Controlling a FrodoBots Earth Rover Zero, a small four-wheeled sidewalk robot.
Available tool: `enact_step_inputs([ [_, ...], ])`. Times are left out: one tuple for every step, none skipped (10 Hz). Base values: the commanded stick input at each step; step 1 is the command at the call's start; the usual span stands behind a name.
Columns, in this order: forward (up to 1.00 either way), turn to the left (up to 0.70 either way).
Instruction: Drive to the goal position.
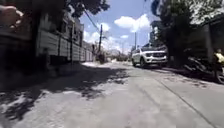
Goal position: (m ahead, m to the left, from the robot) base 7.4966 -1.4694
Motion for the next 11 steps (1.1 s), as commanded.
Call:
enact_step_inputs([
  [1.00,0.04],
  [1.00,0.04],
  [1.00,0.04],
  [1.00,0.04],
  [1.00,0.04],
  [1.00,0.04],
  [1.00,0.04],
  [1.00,0.04],
  [1.00,0.04],
  [1.00,0.04],
  [1.00,0.04],
])
